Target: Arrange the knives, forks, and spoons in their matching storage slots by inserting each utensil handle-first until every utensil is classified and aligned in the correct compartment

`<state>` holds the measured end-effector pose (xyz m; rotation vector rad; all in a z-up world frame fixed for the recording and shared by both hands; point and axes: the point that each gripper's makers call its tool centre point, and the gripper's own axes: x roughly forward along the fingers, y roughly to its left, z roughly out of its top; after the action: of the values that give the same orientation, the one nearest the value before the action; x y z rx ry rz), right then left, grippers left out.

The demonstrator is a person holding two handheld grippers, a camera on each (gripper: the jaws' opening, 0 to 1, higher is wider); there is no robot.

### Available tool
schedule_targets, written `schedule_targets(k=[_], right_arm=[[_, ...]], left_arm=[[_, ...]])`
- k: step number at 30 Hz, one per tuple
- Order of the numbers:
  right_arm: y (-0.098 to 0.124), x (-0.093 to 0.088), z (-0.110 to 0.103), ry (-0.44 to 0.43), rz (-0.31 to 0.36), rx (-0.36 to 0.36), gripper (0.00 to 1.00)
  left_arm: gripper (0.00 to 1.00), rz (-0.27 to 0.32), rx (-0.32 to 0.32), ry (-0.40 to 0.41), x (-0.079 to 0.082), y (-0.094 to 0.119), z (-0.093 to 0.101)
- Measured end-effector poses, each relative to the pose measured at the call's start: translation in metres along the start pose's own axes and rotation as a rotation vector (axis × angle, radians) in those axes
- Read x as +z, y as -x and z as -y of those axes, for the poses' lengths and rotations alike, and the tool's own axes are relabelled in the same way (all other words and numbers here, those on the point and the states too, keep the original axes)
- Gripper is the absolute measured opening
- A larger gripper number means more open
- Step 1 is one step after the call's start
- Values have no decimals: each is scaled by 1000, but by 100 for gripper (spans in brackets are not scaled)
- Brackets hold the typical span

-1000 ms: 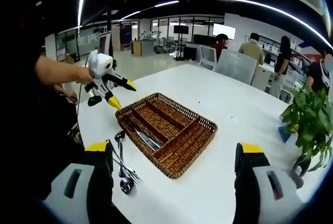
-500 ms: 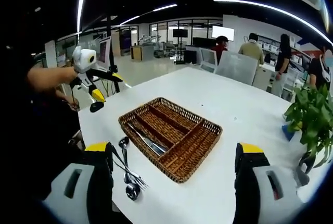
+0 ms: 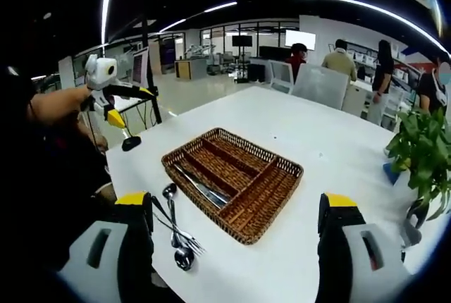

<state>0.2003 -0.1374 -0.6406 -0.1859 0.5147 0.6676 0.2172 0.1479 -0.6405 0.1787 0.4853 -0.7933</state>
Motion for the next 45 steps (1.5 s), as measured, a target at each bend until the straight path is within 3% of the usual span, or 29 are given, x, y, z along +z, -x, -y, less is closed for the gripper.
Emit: schedule_targets(k=[10, 27, 33, 45], right_arm=[[7, 11, 7, -14, 21, 2, 99], [6, 8, 1, 10, 1, 17, 99], [8, 12, 0, 66, -7, 25, 99], [8, 3, -3, 45, -24, 36, 99]], left_arm=[[100, -2, 5, -22, 7, 7, 8], [100, 21, 62, -26, 14, 21, -9], [100, 13, 68, -31, 10, 27, -9], [100, 0, 76, -34, 2, 31, -3]])
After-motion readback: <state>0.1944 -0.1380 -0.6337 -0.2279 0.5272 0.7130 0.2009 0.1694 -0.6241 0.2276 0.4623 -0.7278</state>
